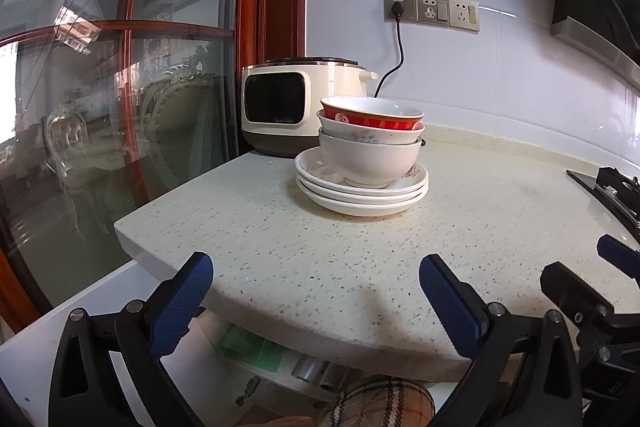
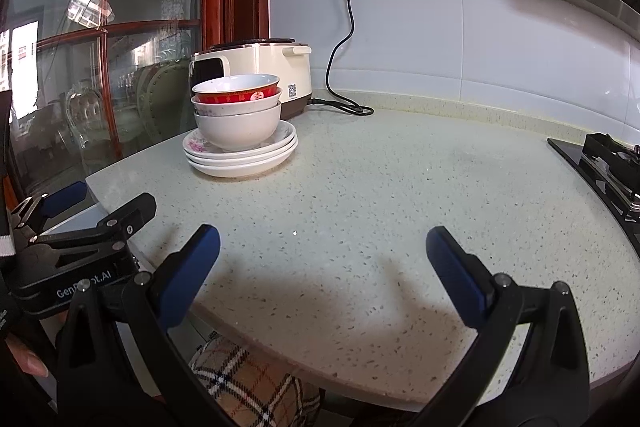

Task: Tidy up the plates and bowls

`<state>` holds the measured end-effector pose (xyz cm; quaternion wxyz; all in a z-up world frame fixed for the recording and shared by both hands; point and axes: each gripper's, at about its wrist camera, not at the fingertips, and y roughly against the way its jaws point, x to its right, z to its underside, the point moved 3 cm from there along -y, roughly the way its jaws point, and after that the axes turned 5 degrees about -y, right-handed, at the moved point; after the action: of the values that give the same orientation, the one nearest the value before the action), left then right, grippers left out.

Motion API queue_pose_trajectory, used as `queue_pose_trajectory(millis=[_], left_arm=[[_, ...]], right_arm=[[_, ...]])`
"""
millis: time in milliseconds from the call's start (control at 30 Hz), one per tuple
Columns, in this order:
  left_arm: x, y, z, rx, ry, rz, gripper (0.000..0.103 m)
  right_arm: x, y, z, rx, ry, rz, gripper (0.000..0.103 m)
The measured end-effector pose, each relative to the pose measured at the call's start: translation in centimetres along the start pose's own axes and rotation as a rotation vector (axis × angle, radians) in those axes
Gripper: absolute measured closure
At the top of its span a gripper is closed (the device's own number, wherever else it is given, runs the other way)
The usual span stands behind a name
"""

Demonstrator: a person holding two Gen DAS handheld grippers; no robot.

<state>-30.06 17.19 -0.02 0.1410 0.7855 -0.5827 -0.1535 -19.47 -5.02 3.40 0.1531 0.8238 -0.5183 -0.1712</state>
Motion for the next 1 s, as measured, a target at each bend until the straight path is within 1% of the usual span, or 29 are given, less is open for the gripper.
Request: queue_pose_trajectory(millis=[1000], left_arm=[[-0.59, -0.01, -0.18, 0.005, -0.007, -0.003, 0.000]], right_arm=[[-0.77, -0.17, -0.21, 0.004, -0.023, 0.012, 0.000]])
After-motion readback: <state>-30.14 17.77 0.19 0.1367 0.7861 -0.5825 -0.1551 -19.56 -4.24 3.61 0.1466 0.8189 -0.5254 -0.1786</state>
